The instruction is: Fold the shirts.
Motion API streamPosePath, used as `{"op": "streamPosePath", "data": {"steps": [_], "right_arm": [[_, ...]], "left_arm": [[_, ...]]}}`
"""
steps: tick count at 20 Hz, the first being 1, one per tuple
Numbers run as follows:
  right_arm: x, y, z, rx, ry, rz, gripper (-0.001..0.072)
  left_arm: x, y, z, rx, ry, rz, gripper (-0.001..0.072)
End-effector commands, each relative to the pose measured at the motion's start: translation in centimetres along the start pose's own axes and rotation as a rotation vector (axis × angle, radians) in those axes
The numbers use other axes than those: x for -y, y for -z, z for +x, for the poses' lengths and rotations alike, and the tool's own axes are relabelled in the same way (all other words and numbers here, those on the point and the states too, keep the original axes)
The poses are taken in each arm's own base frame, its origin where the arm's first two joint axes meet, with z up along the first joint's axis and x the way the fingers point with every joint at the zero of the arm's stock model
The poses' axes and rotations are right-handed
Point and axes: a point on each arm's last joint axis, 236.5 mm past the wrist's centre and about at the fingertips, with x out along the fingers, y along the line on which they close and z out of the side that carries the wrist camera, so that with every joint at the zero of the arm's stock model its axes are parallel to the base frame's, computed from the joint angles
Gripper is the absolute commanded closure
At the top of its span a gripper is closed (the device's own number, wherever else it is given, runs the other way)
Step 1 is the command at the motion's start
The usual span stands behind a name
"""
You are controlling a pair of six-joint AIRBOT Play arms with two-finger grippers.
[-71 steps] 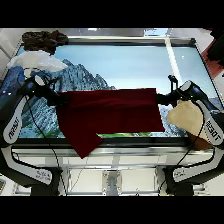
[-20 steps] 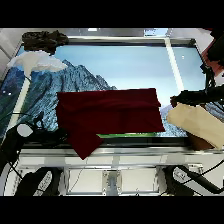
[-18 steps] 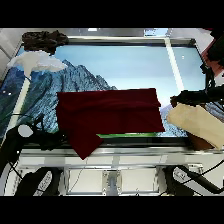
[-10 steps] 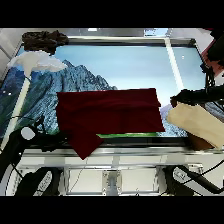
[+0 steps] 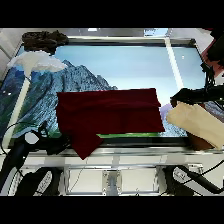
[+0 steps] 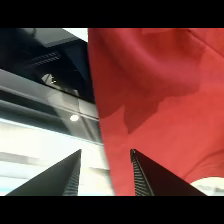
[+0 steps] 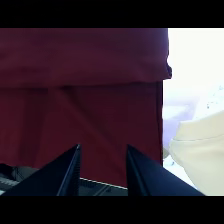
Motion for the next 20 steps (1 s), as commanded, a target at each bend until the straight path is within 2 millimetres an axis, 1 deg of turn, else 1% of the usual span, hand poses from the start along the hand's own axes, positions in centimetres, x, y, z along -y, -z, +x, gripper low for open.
{"op": "streamPosePath", "data": {"steps": [1, 2, 7, 8, 9, 10, 13, 14, 15, 16, 17, 19, 20], "right_arm": [[-0.1, 0.0, 0.0, 0.0, -0.003, 0.001, 0.0359], [-0.1, 0.0, 0.0, 0.001, -0.003, 0.001, 0.0359], [-0.1, 0.1, 0.0, -0.004, -0.005, 0.001, 0.036], [-0.1, 0.2, 0.0, -0.007, -0.006, 0.001, 0.036], [-0.1, 0.2, 0.0, -0.007, -0.006, 0.0, 0.036], [-0.2, 0.3, 0.0, -0.011, -0.008, 0.001, 0.0361], [-0.1, 0.9, 0.3, -0.03, -0.011, 0.031, 0.0362], [0.2, 1.9, 1.1, -0.058, -0.017, 0.055, 0.0361], [0.6, 3.8, 2.2, -0.105, -0.025, 0.108, 0.0361], [1.0, 6.2, 3.5, -0.161, -0.031, 0.144, 0.0361], [1.4, 9.0, 4.9, -0.213, -0.041, 0.192, 0.0361], [1.8, 13.8, 7.4, -0.244, -0.07, 0.318, 0.0361], [1.9, 15.7, 8.2, -0.239, -0.08, 0.388, 0.036]], "left_arm": [[1.5, -1.1, 0.2, 0.049, 0.071, -0.016, 0.0365], [1.7, -1.2, 0.3, 0.053, 0.082, -0.024, 0.0364], [1.0, -0.7, 1.2, 0.005, 0.057, -0.035, 0.0366], [0.9, -0.7, 1.4, -0.002, 0.052, -0.042, 0.0433], [0.8, -0.8, 1.6, -0.001, 0.052, -0.05, 0.0638], [1.1, -1.0, 1.6, 0.005, 0.061, -0.056, 0.0698], [1.6, -1.2, 1.4, 0.008, 0.077, -0.052, 0.0699], [2.1, -1.5, 1.1, 0.011, 0.089, -0.048, 0.0699], [2.6, -1.8, 0.7, 0.015, 0.099, -0.031, 0.0699], [3.1, -2.1, 0.2, 0.018, 0.107, -0.012, 0.0699], [3.8, -2.4, -0.5, 0.021, 0.117, 0.015, 0.0699], [5.2, -3.5, -1.9, 0.05, 0.136, 0.077, 0.0699], [5.8, -4.2, -2.5, 0.069, 0.144, 0.09, 0.0699]]}}
